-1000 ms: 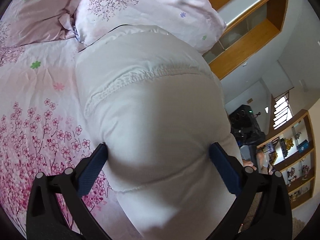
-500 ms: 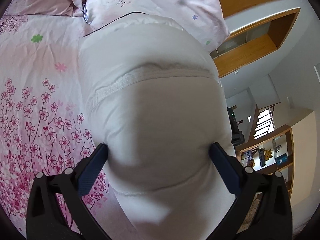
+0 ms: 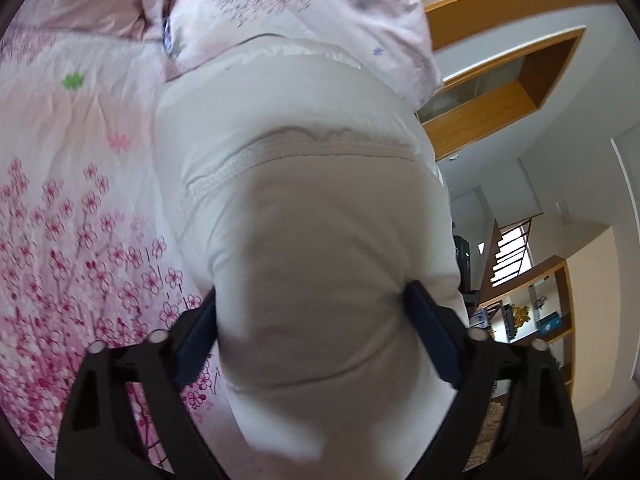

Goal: Fold large clothes

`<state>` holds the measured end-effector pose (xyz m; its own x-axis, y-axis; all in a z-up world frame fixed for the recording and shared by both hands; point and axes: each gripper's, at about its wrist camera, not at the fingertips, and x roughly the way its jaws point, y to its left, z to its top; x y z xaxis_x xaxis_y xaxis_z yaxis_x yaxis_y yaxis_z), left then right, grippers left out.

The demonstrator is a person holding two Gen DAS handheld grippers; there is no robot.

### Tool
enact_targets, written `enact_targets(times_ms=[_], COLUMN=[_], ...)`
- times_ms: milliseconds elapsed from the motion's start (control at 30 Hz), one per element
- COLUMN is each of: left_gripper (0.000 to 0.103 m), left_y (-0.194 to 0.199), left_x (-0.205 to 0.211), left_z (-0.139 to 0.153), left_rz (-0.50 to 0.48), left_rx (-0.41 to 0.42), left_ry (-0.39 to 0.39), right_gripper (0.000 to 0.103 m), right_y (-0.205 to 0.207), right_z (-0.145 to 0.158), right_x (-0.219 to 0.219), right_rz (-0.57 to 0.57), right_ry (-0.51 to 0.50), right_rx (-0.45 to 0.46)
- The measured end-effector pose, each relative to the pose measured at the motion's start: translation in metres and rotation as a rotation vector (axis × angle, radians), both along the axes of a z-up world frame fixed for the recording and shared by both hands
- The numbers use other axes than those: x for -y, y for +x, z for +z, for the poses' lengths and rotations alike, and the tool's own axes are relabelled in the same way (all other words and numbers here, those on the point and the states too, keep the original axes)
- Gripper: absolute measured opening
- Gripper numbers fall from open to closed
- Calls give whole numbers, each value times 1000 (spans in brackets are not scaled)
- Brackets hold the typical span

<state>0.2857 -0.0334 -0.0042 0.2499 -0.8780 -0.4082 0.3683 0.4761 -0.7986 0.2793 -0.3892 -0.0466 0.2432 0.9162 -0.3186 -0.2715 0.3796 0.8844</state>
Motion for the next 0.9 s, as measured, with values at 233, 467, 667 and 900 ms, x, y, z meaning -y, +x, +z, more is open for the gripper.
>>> enact_targets(times_ms=[233, 467, 667, 900], left_gripper=[76, 74, 74, 78], left_y=[-5, 2, 16, 26], left_x=[-36, -103, -151, -168], left_z=[31, 42, 27, -5], left_rz=[87, 262, 352, 374], left_rx=[114, 171, 135, 76], left_ry=[-35, -6, 21, 78], right_gripper=[80, 80, 79, 96], right_y=[9, 62, 91, 80], right_z=[31, 54, 55, 10], right_x=[-37, -114, -170, -188], right_rz=[36, 94, 119, 55], right_ry=[27, -35, -78, -92], right_rx=[39, 54, 29, -170])
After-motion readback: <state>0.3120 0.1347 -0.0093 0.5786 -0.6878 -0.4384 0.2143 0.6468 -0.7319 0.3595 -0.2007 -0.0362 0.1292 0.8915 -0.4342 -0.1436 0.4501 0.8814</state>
